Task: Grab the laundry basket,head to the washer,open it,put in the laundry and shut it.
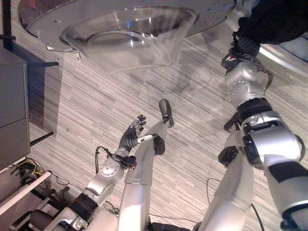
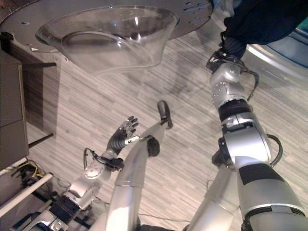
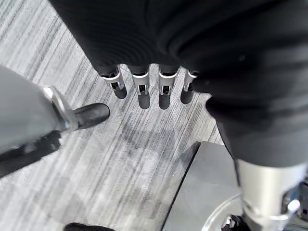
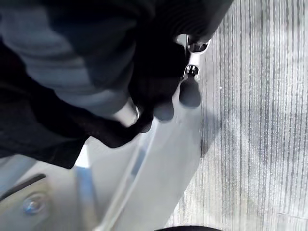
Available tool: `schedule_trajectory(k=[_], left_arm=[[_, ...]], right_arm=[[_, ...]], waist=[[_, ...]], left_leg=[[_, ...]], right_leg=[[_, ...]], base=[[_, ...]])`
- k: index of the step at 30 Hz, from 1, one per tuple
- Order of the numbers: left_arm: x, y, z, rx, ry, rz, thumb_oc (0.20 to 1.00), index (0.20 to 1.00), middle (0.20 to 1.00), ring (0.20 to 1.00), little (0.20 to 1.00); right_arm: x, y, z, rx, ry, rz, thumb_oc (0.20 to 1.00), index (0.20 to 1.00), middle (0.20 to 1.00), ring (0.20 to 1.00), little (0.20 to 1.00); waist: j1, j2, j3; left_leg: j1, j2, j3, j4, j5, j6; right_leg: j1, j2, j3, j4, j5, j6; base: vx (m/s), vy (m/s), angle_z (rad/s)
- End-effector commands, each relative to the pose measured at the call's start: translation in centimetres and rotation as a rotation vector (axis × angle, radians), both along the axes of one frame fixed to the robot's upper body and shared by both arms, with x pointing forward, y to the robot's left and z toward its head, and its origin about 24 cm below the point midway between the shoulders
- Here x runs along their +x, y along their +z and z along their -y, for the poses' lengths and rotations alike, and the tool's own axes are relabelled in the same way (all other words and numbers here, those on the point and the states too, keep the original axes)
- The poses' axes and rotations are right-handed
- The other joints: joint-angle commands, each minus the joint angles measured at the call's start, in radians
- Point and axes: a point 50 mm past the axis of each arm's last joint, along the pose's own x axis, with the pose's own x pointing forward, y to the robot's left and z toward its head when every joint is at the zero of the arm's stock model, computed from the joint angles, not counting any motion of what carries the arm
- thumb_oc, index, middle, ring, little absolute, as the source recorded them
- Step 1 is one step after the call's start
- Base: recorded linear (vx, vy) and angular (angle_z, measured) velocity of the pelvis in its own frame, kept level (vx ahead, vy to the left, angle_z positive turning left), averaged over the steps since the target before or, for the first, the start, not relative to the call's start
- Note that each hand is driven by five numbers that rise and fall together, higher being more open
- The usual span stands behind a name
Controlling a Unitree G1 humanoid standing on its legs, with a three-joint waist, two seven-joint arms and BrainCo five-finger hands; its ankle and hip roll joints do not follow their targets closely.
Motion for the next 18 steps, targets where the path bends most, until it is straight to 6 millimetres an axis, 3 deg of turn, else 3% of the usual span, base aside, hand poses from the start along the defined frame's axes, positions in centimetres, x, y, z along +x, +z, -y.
schedule_trajectory(k=[1, 2, 7, 10, 12, 16, 17, 18], left_arm=[[-1.9, -2.0, -0.7, -0.008, 0.004, -0.086, 1.0, 1.0, 1.0, 1.0, 1.0], [-1.9, -2.0, -0.7, -0.006, 0.001, -0.087, 1.0, 1.0, 1.0, 1.0, 1.0], [-2.8, -3.0, -1.4, 0.016, -0.01, -0.128, 1.0, 1.0, 1.0, 1.0, 1.0], [-3.3, -3.4, -1.9, 0.037, -0.018, -0.143, 1.0, 1.0, 1.0, 1.0, 1.0], [-3.7, -3.5, -2.0, 0.047, -0.026, -0.148, 1.0, 1.0, 1.0, 1.0, 1.0], [-4.2, -3.9, -2.2, 0.058, -0.038, -0.168, 1.0, 1.0, 1.0, 1.0, 1.0], [-4.3, -3.9, -2.1, 0.062, -0.052, -0.167, 1.0, 1.0, 1.0, 1.0, 1.0], [-4.2, -3.9, -2.2, 0.069, -0.058, -0.161, 1.0, 1.0, 1.0, 1.0, 1.0]], right_arm=[[-4.4, 8.4, 2.5, -0.009, -0.11, 0.482, 0.2, 0.2, 0.2, 0.2, 0.2], [-4.4, 8.3, 2.5, -0.008, -0.114, 0.481, 0.2, 0.2, 0.2, 0.2, 0.2], [-7.6, 10.4, 8.3, 0.09, -0.339, 0.593, 0.2, 0.2, 0.2, 0.2, 0.2], [-9.4, 12.8, 10.7, 0.102, -0.441, 0.636, 0.2, 0.2, 0.2, 0.2, 0.2], [-10.4, 15.1, 11.5, 0.065, -0.492, 0.649, 0.2, 0.2, 0.2, 0.2, 0.2], [-10.4, 16.1, 11.7, -0.137, -0.582, 0.555, 0.2, 0.2, 0.2, 0.2, 0.2], [-9.5, 15.9, 11.6, -0.264, -0.605, 0.454, 0.357, 0.357, 0.357, 0.357, 0.357], [-8.6, 15.2, 11.6, -0.362, -0.603, 0.364, 1.0, 1.0, 1.0, 1.0, 1.0]], waist=[[-0.008, -0.015, -0.086], [-0.007, -0.015, -0.086], [-0.018, -0.003, -0.111], [-0.011, 0.007, -0.129], [0.0, 0.014, -0.138], [0.013, 0.011, -0.149], [0.018, 0.008, -0.15], [0.018, 0.002, -0.148]], left_leg=[[0.099, -0.032, -0.048, 0.041, -0.218, -0.049], [0.103, -0.033, -0.049, 0.039, -0.217, -0.049], [0.158, -0.04, -0.066, 0.003, -0.21, -0.063], [0.185, -0.052, -0.072, -0.035, -0.197, -0.068], [0.189, -0.055, -0.078, -0.061, -0.18, -0.072], [0.194, -0.048, -0.089, -0.088, -0.156, -0.079], [0.198, -0.047, -0.089, -0.099, -0.148, -0.083], [0.196, -0.045, -0.09, -0.101, -0.144, -0.083]], right_leg=[[-0.035, 0.075, 0.014, -0.042, -0.047, 0.035], [-0.032, 0.074, 0.013, -0.043, -0.047, 0.035], [0.029, 0.063, -0.002, -0.05, -0.061, 0.045], [0.052, 0.062, -0.012, -0.067, -0.065, 0.052], [0.05, 0.065, -0.018, -0.075, -0.069, 0.053], [0.045, 0.063, -0.025, -0.075, -0.075, 0.051], [0.044, 0.063, -0.027, -0.075, -0.077, 0.049], [0.043, 0.063, -0.026, -0.075, -0.075, 0.046]], base=[[0.02, -0.005, 0.07], [0.03, -0.02, 0.04], [0.03, -0.031, 0.04], [0.01, -0.011, 0.02], [0.03, -0.02, 0.01], [0.02, -0.042, 0.0], [0.01, -0.049, 0.03], [0.01, -0.055, 0.03]])
